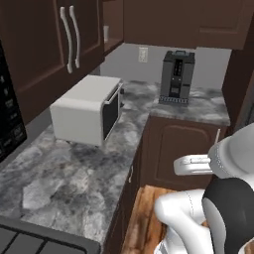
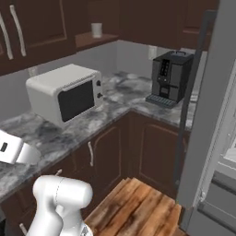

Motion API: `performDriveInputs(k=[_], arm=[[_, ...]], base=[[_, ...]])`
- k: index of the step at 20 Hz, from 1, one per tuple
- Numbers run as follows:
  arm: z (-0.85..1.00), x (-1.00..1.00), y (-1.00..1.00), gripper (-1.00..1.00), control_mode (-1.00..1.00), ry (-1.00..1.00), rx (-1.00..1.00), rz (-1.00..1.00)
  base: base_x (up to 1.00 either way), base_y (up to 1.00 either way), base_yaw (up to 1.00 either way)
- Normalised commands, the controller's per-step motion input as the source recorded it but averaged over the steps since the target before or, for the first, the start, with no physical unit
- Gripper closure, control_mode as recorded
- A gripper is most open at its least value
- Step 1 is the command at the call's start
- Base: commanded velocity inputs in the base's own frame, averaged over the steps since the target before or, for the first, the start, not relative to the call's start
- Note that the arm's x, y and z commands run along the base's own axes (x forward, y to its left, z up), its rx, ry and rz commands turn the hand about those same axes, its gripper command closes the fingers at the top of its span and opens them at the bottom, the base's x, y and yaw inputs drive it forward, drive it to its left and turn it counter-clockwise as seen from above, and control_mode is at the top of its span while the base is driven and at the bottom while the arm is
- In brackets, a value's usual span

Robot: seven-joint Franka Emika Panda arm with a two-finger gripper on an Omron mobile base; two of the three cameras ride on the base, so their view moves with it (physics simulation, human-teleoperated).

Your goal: There is a bowl on the dining counter. Grab a lemon wedge from the fridge and place it in the bowl. Then get the liquor bottle and glass cup from the cabinet and place them next to the bowl.

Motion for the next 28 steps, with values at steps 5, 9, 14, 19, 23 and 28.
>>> performDriveInputs(k=[5,9,14,19,23,28], arm=[[0.00,0.00,0.00,-1.00,1.00,0.00,0.00,0.00],[0.00,0.00,0.00,-1.00,1.00,0.00,0.00,0.00],[0.00,0.00,0.00,-1.00,1.00,0.00,0.00,0.00],[0.00,0.00,0.00,-1.00,1.00,0.00,0.00,0.00],[0.00,0.00,0.00,-1.00,1.00,0.00,0.00,0.00],[0.00,0.00,0.00,-1.00,1.00,0.00,0.00,0.00]], base=[[0.73,0.00,-0.18],[0.87,0.00,-0.03],[0.98,0.00,0.08],[0.99,0.01,0.10],[0.97,0.00,0.21],[1.00,0.00,0.37]])
